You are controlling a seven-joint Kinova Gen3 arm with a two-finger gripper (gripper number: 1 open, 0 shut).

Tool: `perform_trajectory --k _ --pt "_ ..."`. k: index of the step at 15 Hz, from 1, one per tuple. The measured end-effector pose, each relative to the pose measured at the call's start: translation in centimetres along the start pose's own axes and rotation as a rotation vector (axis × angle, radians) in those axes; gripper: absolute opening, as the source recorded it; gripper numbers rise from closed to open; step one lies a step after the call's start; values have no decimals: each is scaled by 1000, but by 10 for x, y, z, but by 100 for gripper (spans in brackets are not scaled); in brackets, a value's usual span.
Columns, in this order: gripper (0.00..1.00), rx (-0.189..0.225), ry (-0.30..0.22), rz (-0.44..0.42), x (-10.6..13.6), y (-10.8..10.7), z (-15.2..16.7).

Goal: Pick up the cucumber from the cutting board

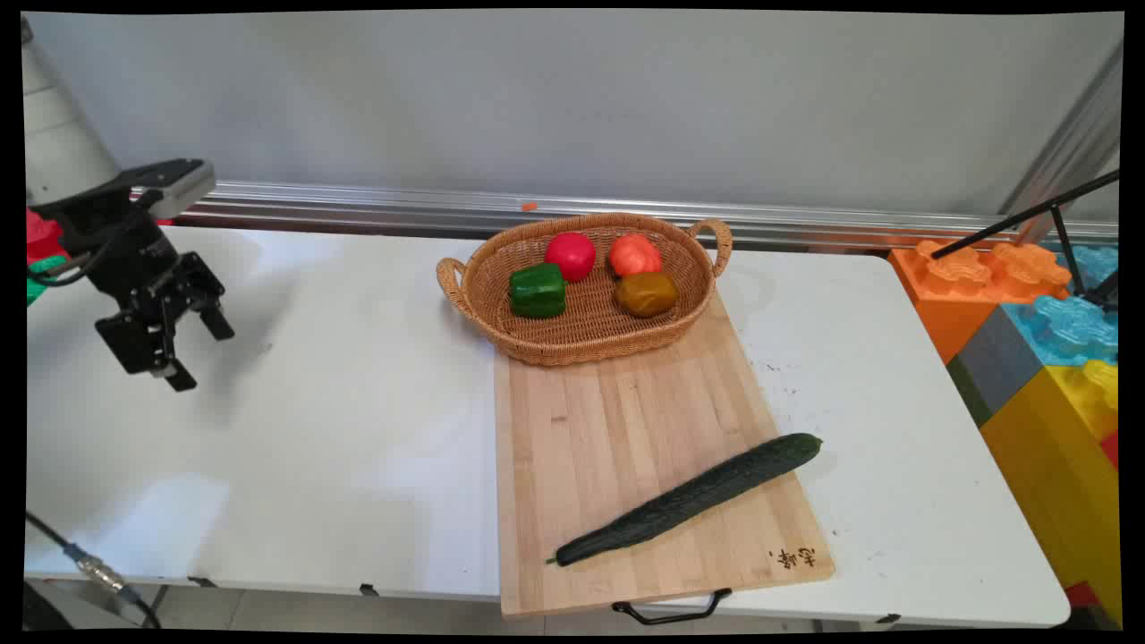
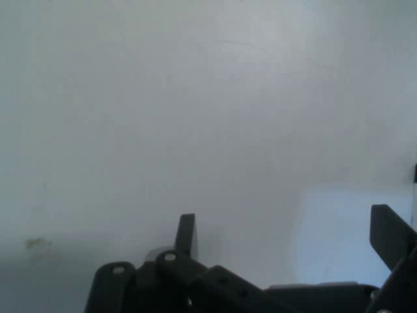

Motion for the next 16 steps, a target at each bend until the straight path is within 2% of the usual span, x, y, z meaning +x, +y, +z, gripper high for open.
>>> perform_trajectory --k 5,9,13,16 --pt "100 -27 76 -11 18 10 24" --pt "100 -34 116 -21 49 27 38" --pt "100 -38 152 -13 88 49 48" --pt "100 -33 191 -15 137 70 56"
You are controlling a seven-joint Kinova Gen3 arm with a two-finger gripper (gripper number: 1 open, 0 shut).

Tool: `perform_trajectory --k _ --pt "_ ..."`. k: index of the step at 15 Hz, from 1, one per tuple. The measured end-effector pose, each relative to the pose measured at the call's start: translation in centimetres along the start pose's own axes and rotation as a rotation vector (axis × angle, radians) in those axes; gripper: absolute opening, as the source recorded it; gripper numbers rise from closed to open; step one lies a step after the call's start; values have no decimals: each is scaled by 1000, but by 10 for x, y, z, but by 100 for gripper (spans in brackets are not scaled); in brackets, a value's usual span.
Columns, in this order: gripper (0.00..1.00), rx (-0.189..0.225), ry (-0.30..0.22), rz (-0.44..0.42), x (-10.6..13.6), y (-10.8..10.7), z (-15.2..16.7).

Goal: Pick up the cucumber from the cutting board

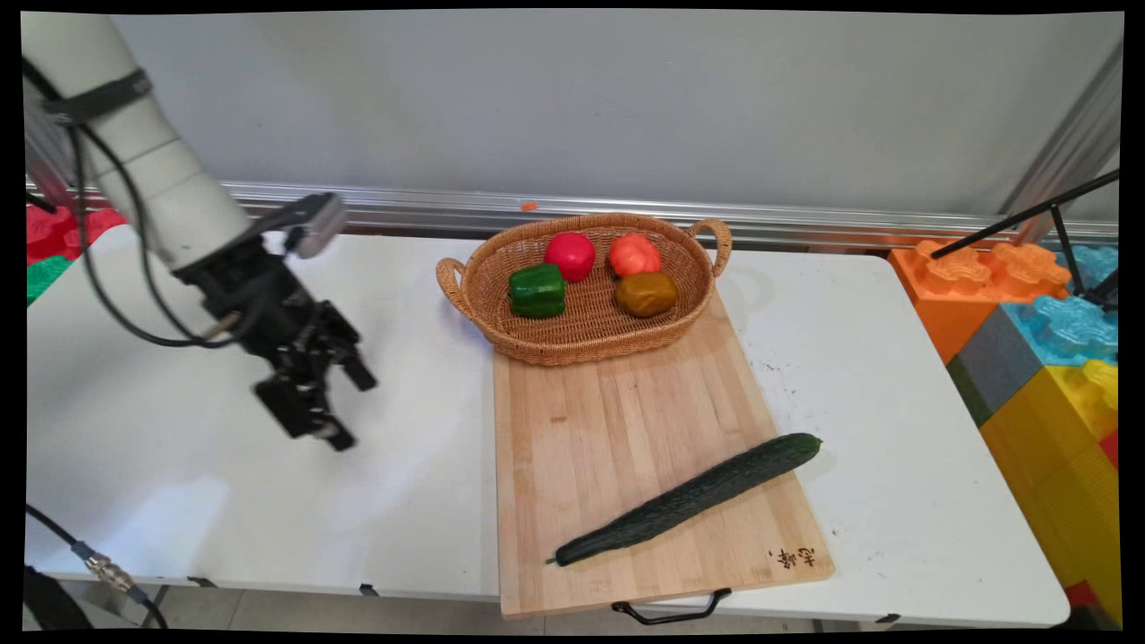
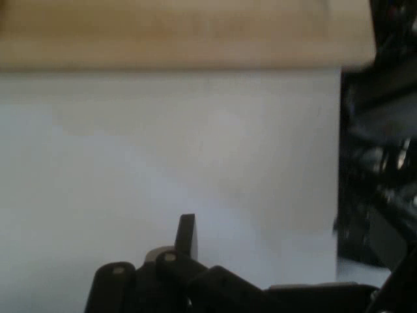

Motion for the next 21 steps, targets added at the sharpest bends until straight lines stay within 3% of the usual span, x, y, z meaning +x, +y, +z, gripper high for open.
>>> perform_trajectory --k 11,17,21 --pt "100 -1 49 -50 141 38 49" --pt "100 -16 43 -105 193 48 82" --pt "100 -17 38 -141 209 50 102"
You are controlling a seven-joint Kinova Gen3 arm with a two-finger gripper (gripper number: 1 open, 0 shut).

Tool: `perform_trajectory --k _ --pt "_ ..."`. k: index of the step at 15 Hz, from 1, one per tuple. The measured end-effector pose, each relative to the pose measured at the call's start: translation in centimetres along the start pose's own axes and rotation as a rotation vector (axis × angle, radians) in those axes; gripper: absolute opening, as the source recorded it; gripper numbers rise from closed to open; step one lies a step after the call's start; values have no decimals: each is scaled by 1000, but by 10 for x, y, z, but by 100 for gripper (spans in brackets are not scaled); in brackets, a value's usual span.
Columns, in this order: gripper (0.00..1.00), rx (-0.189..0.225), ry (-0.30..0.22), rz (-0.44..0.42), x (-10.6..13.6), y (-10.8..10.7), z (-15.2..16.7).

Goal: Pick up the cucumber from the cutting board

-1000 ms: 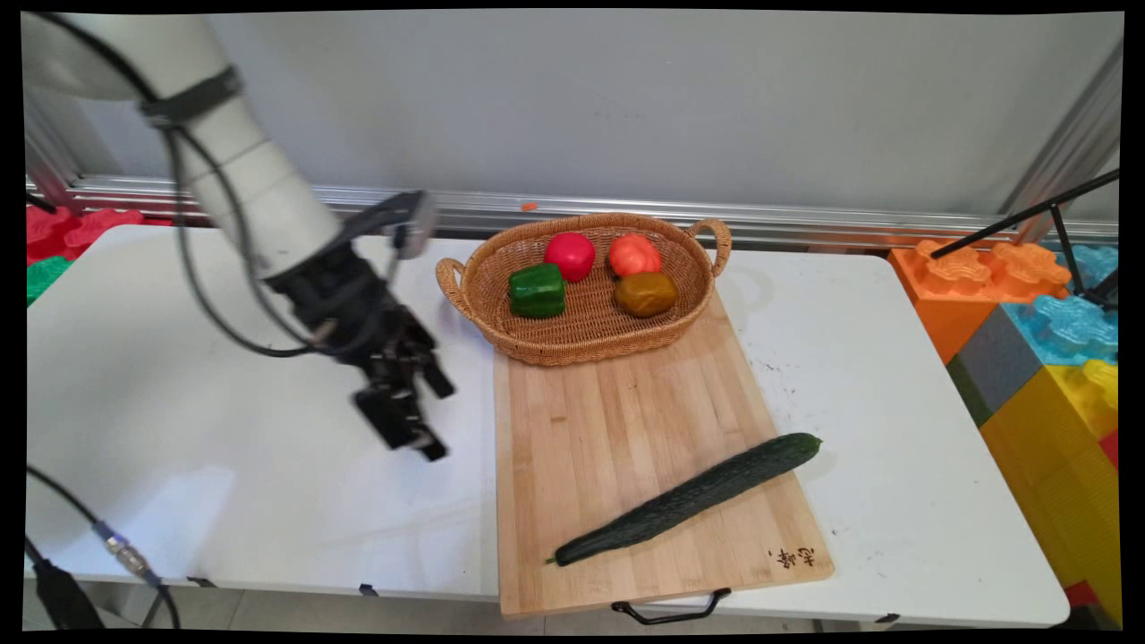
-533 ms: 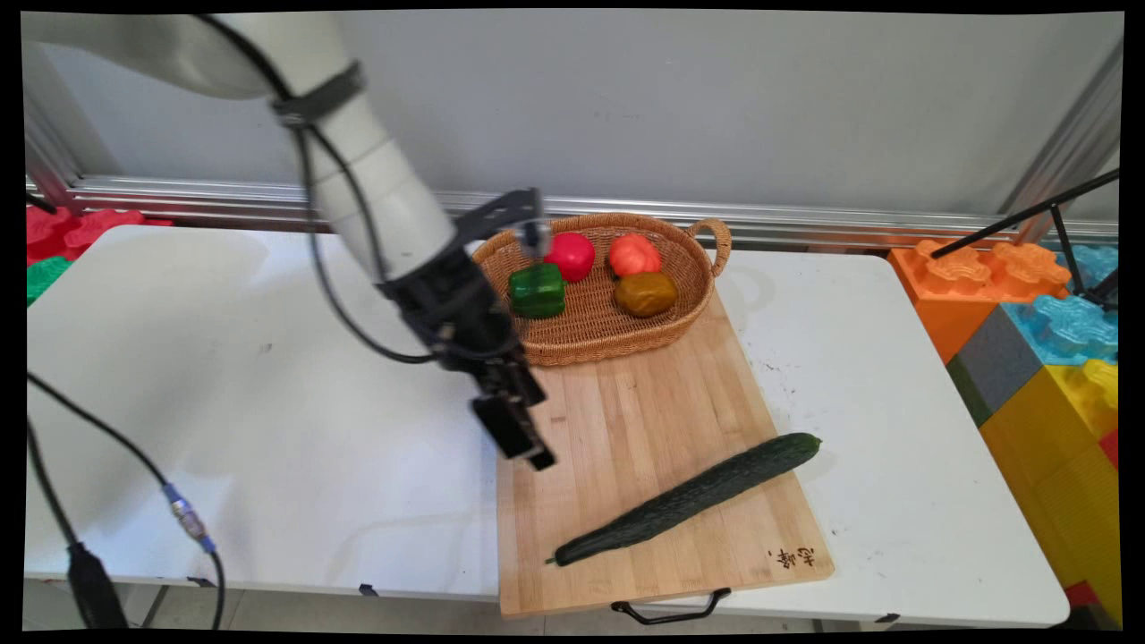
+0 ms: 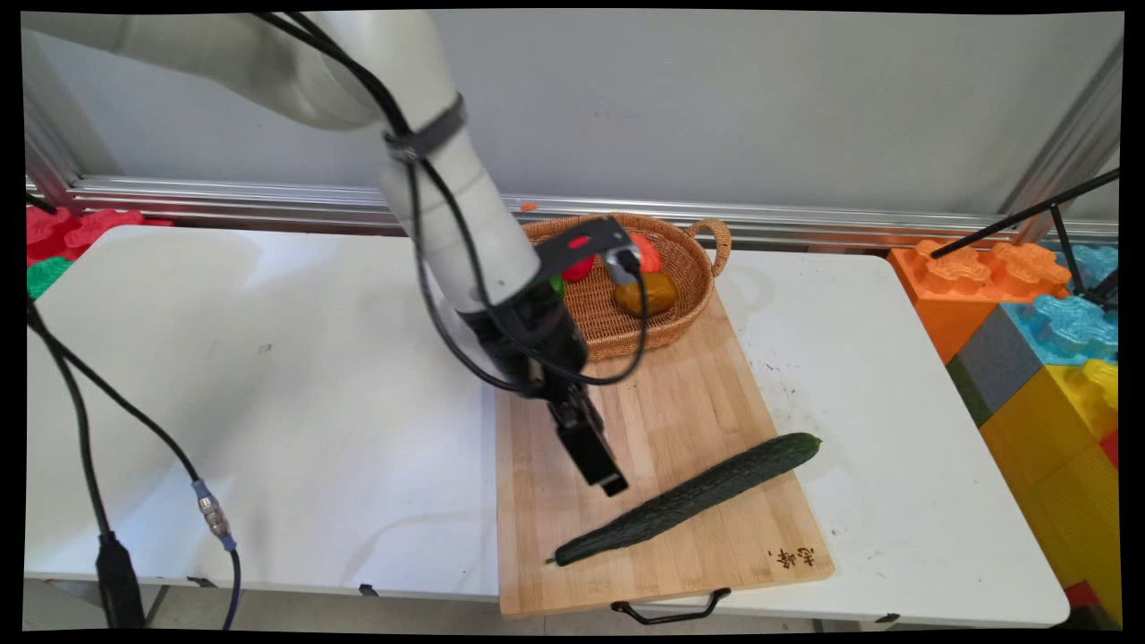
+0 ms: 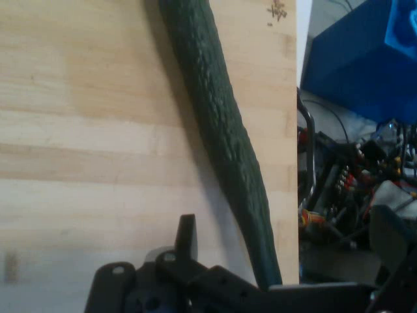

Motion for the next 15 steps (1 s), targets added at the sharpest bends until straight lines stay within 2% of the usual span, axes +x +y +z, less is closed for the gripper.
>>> perform_trajectory --k 6,15 --pt "100 36 6 -124 11 -4 49" --pt "100 81 29 -186 10 -6 99"
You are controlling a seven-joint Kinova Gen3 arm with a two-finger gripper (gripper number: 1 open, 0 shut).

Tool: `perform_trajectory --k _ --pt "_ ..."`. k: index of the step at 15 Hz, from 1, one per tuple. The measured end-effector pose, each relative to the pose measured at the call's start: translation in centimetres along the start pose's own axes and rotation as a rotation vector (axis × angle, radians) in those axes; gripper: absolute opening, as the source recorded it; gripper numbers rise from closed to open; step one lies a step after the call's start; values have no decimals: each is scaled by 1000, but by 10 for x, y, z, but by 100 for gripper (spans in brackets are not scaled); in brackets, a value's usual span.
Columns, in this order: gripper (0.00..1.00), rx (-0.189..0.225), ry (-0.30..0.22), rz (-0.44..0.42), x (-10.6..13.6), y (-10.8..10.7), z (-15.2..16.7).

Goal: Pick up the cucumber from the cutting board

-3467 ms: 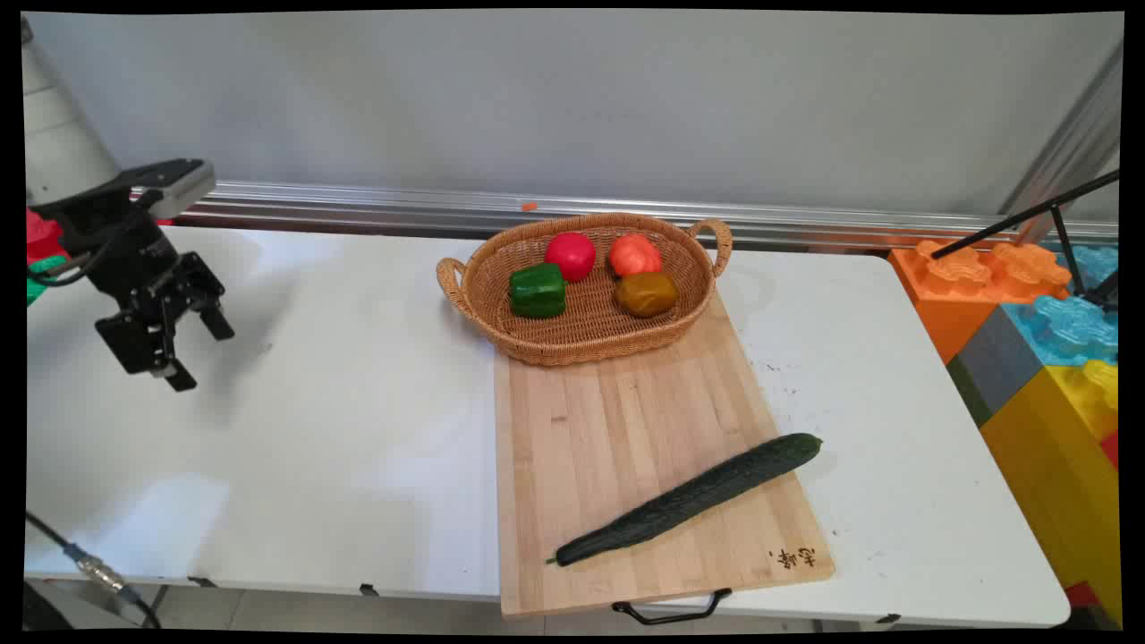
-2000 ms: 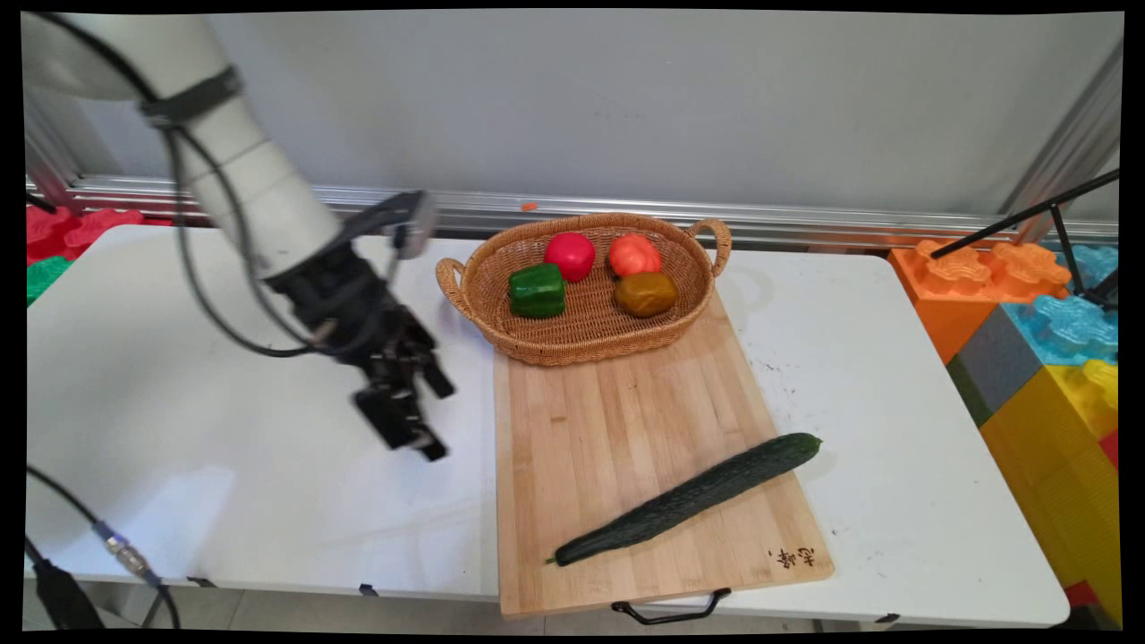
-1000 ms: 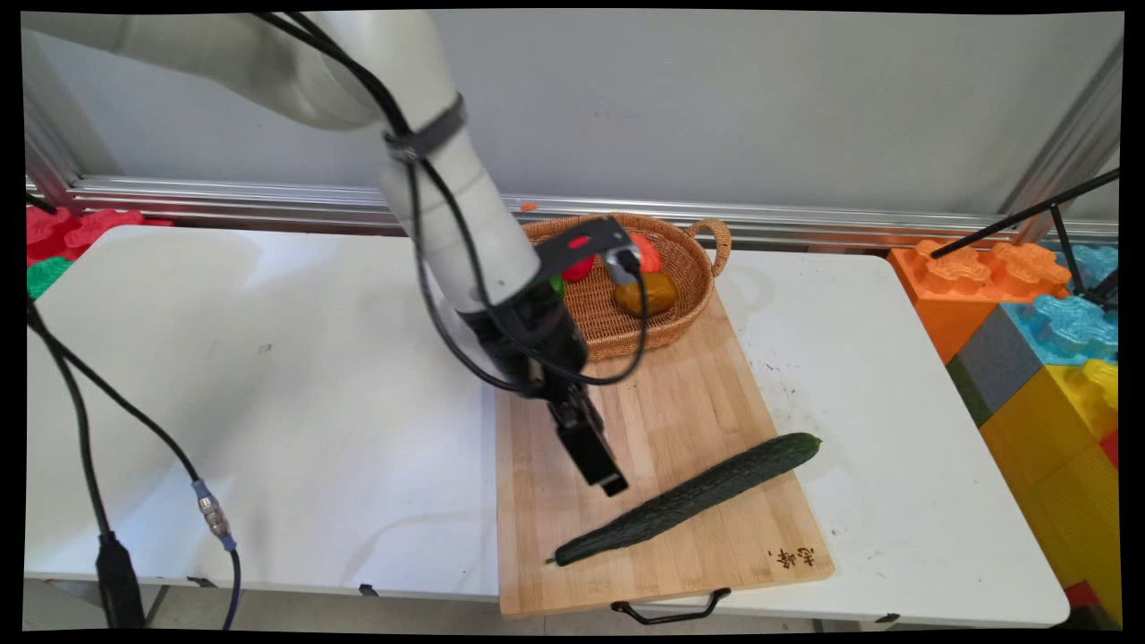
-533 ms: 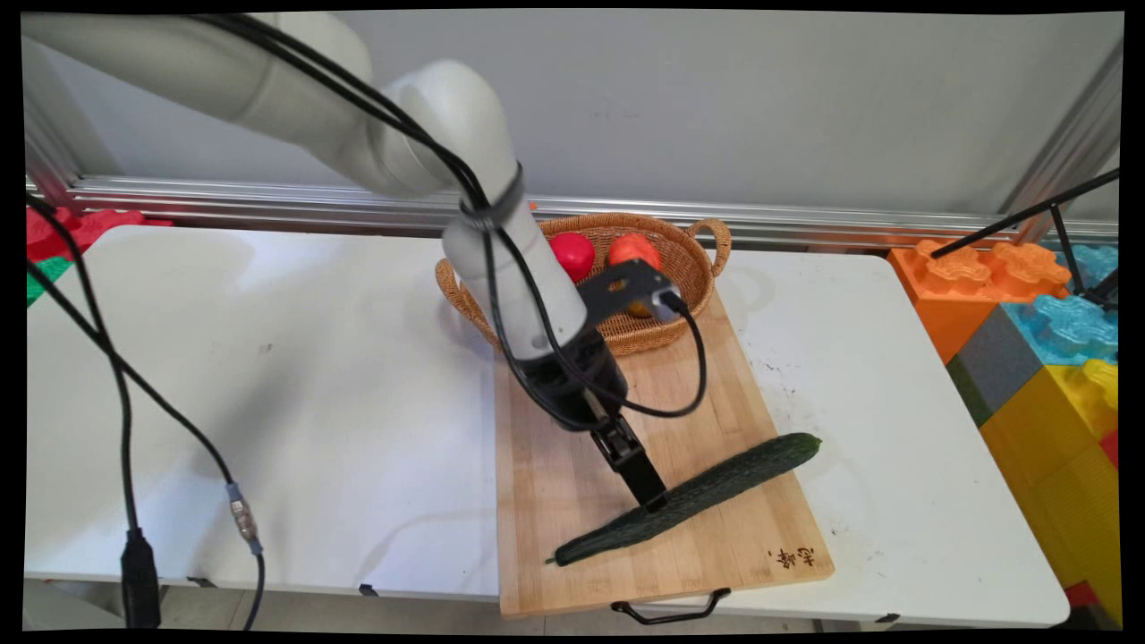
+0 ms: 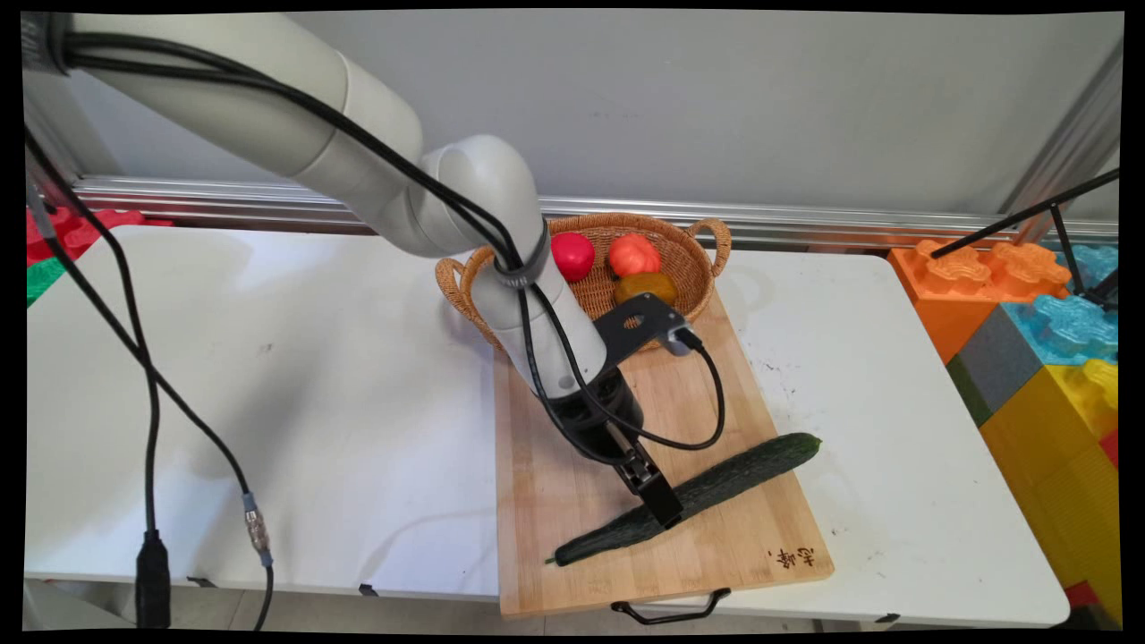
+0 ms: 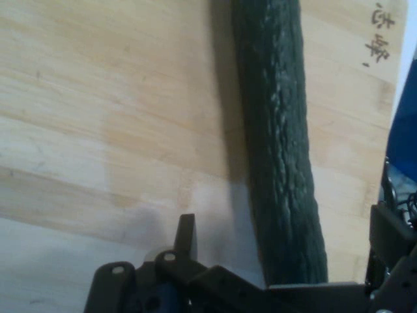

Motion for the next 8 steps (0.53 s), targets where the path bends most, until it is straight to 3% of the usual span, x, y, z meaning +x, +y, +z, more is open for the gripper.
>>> perform_trajectory --k 7,8 --pt "100 19 4 10 -4 3 15" --pt "0 20 4 14 -5 4 17"
